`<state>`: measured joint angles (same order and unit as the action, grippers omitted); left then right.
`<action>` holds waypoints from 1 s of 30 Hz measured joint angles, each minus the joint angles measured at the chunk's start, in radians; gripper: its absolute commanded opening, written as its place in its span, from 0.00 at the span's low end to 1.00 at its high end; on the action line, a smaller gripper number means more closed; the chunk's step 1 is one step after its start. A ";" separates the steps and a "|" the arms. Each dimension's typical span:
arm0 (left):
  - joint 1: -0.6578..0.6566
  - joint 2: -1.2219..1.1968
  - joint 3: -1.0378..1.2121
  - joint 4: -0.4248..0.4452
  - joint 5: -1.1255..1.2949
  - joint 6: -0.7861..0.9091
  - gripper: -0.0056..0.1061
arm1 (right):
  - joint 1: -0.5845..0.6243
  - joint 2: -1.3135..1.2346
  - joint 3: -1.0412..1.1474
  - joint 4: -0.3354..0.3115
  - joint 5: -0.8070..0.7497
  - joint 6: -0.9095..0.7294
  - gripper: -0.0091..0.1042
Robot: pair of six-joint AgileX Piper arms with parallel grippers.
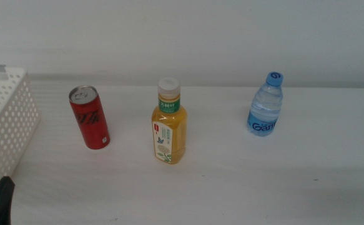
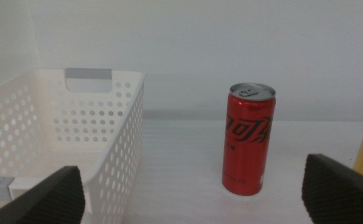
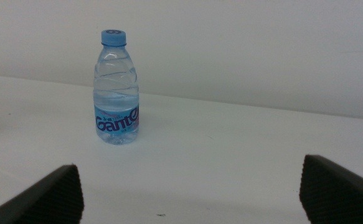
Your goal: Use arms to grab the bottles and put them into the dustbin to the left of the table.
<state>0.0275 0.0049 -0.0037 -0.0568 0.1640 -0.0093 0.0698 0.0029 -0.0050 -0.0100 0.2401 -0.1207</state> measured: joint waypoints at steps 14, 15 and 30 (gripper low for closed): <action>-0.253 0.500 0.000 -0.002 -0.377 -0.008 0.89 | 0.000 0.000 0.000 0.000 0.000 0.000 0.90; -0.269 0.569 0.000 -0.007 -0.431 -0.008 0.89 | 0.000 0.000 0.000 0.000 0.000 0.000 0.90; -0.304 1.357 -0.002 -0.038 -1.234 -0.010 0.89 | 0.000 0.000 0.000 0.000 0.000 0.000 0.90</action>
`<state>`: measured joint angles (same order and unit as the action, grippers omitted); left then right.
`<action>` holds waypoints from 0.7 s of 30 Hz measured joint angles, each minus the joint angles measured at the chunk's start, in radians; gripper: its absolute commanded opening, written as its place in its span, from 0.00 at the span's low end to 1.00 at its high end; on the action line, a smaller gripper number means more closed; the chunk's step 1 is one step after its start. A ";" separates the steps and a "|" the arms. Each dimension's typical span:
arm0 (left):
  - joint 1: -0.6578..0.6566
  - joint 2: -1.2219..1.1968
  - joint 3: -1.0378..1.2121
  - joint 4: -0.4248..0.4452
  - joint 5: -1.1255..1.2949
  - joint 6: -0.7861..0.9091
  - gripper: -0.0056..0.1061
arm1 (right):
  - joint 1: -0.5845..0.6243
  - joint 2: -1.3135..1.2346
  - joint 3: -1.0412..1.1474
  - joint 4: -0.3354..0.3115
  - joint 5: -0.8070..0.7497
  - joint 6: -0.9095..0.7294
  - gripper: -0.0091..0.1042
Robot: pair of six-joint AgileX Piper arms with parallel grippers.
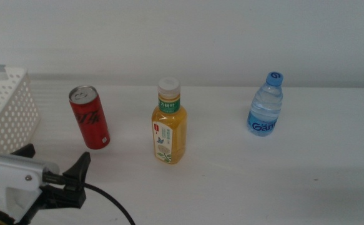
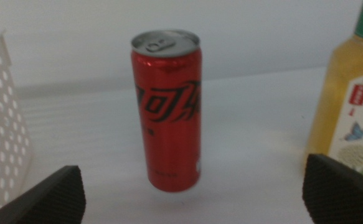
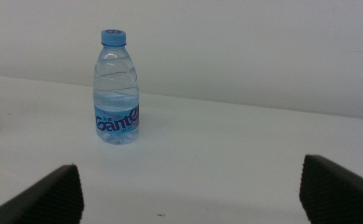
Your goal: Use arms to grab the bottles and put them into the dustbin to the left of the table.
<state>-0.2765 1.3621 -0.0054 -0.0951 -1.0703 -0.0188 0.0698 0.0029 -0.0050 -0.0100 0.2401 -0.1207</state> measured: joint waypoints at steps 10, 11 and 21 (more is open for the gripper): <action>0.000 0.048 0.000 -0.033 -0.109 0.000 0.89 | 0.000 0.000 0.000 0.000 0.000 0.000 0.90; 0.000 0.048 0.000 -0.033 -0.114 0.000 0.89 | 0.000 0.000 0.000 0.000 0.000 0.000 0.90; 0.000 0.048 0.000 -0.033 -0.107 0.019 0.89 | 0.000 0.000 0.000 0.000 0.000 0.000 0.90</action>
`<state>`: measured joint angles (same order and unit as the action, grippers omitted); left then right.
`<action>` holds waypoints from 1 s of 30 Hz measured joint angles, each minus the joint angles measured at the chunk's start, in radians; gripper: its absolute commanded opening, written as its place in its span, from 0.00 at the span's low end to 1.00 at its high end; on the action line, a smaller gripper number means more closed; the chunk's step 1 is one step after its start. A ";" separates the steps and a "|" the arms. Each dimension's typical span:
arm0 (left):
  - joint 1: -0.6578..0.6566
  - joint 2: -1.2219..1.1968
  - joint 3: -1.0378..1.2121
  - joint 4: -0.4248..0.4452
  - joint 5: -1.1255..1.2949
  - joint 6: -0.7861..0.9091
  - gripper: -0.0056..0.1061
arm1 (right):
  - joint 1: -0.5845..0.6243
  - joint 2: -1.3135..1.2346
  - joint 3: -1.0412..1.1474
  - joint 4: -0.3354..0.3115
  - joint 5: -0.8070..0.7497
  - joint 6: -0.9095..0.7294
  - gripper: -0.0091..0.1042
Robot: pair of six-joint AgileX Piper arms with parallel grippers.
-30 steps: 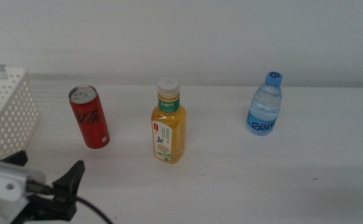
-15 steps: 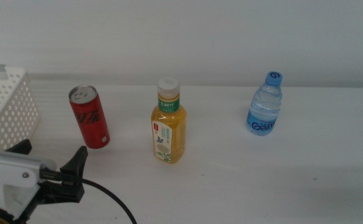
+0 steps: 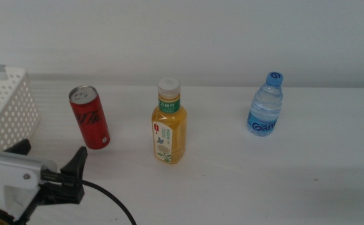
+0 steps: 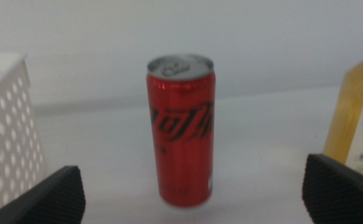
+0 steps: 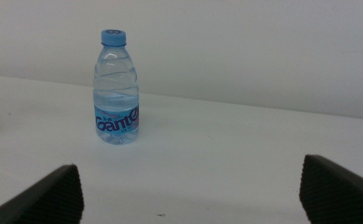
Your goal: Use arms to grab the bottles and put them into the dustbin to the left of the table.
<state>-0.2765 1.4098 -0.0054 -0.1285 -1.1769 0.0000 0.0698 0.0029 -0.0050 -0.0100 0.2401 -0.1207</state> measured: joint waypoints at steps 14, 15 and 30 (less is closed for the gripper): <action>0.000 0.311 -0.200 -0.026 0.042 -0.023 0.89 | 0.000 0.000 0.000 0.000 0.000 0.000 0.90; 0.000 0.331 -0.212 -0.026 0.034 -0.028 0.89 | 0.000 0.000 0.000 0.000 0.000 0.000 0.90; 0.000 0.513 -0.396 -0.060 0.040 -0.043 0.89 | 0.000 0.000 0.000 0.000 0.000 0.000 0.90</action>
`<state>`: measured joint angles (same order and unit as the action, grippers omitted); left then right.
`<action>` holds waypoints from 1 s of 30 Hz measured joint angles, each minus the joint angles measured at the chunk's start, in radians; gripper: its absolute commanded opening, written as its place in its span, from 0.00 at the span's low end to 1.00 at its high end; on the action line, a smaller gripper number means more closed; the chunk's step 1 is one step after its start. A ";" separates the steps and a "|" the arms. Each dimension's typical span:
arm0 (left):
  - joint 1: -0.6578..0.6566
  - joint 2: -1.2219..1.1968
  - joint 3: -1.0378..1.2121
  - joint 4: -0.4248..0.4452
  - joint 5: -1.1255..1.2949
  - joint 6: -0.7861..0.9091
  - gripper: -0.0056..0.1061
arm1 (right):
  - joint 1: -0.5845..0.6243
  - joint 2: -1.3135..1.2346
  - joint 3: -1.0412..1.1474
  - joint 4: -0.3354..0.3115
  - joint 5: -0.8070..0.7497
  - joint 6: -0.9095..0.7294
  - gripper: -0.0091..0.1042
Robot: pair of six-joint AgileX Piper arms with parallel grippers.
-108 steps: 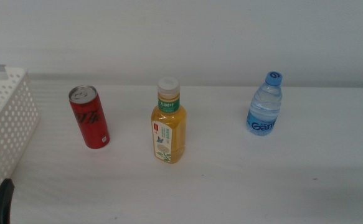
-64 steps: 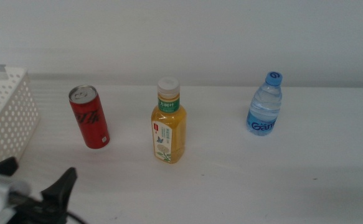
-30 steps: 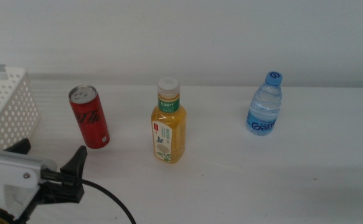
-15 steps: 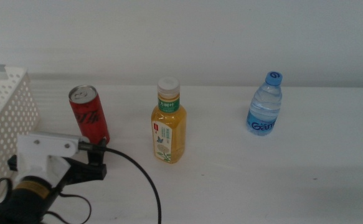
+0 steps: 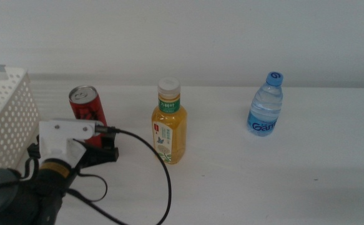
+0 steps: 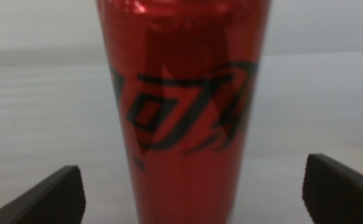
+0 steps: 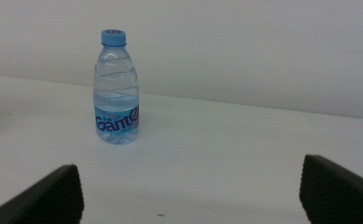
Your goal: Use arms to grab the bottles and put them into the dustbin to the left of the table.
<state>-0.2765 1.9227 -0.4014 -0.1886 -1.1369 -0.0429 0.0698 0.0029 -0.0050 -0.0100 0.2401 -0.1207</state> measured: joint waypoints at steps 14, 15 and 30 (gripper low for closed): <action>0.000 0.106 -0.140 -0.021 0.015 0.000 0.89 | 0.000 0.000 0.000 0.000 0.000 0.000 0.90; 0.000 0.112 -0.145 -0.023 0.016 0.000 0.89 | 0.000 0.000 0.000 0.000 0.000 0.000 0.90; 0.002 0.159 -0.186 -0.057 0.004 0.016 0.70 | 0.000 0.000 0.000 0.000 0.000 0.000 0.90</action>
<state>-0.2741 2.0815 -0.5877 -0.2454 -1.1331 -0.0269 0.0698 0.0029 -0.0050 -0.0100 0.2401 -0.1207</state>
